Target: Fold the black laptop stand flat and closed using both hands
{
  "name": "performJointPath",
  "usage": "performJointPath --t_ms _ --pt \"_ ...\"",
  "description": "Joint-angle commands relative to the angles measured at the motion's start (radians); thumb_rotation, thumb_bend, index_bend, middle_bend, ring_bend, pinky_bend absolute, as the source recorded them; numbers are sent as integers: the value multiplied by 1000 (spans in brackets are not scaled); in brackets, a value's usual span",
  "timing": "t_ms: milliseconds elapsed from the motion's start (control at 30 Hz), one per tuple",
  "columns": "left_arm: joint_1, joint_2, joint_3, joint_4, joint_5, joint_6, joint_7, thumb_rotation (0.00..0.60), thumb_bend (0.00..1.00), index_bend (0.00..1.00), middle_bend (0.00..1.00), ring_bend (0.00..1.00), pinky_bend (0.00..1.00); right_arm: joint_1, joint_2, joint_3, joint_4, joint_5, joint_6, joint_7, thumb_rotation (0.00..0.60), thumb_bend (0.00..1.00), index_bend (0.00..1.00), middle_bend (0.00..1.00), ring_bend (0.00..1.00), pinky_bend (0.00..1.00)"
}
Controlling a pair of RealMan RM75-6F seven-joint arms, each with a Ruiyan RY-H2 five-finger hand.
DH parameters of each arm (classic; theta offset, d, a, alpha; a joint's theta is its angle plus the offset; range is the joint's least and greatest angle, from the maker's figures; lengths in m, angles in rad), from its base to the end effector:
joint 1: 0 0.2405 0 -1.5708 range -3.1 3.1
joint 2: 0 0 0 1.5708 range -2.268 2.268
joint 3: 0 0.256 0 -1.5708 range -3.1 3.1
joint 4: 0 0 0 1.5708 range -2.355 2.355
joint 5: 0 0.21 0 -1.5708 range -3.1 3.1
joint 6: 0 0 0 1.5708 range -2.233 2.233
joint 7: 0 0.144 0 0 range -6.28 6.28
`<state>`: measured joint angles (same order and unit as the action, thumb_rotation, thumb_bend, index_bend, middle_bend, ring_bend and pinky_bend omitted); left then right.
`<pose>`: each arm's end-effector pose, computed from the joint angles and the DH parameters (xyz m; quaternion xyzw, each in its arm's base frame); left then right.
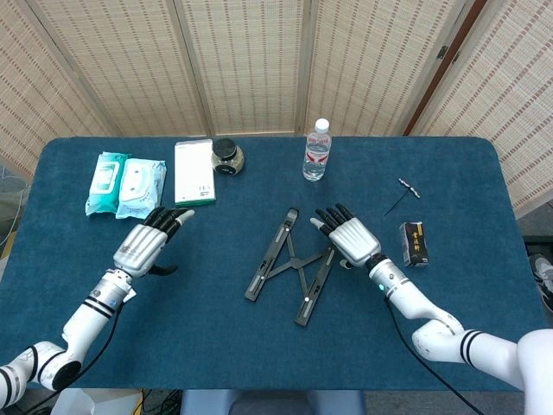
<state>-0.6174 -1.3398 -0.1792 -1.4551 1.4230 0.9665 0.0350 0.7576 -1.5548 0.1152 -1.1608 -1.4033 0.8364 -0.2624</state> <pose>-0.1962 0.3437 0.0554 -0.7420 -0.3480 -0.3957 0.4144 -0.1960 -0.3729 -0.0132 0.8250 -0.2345 0.2813 0.4304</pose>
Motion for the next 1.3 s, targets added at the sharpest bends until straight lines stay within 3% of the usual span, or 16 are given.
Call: performJointPath --t_ms 33,433,1300 --pt "-25 -32 -3 35 -9 -16 -20 600 147 11 79 85 0 19 -43 -2 56 10 -22 -1 600 0 0 0 0 9" --pt "-84 -114 -1 119 -31 -52 -69 600 147 11 79 85 0 58 -149 4 199 5 -17 0 600 0 0 0 0 8" --pt "-149 -295 27 314 -82 -120 -115 600 147 0 79 85 0 106 -253 14 318 -20 18 53 600 0 0 0 0 8"
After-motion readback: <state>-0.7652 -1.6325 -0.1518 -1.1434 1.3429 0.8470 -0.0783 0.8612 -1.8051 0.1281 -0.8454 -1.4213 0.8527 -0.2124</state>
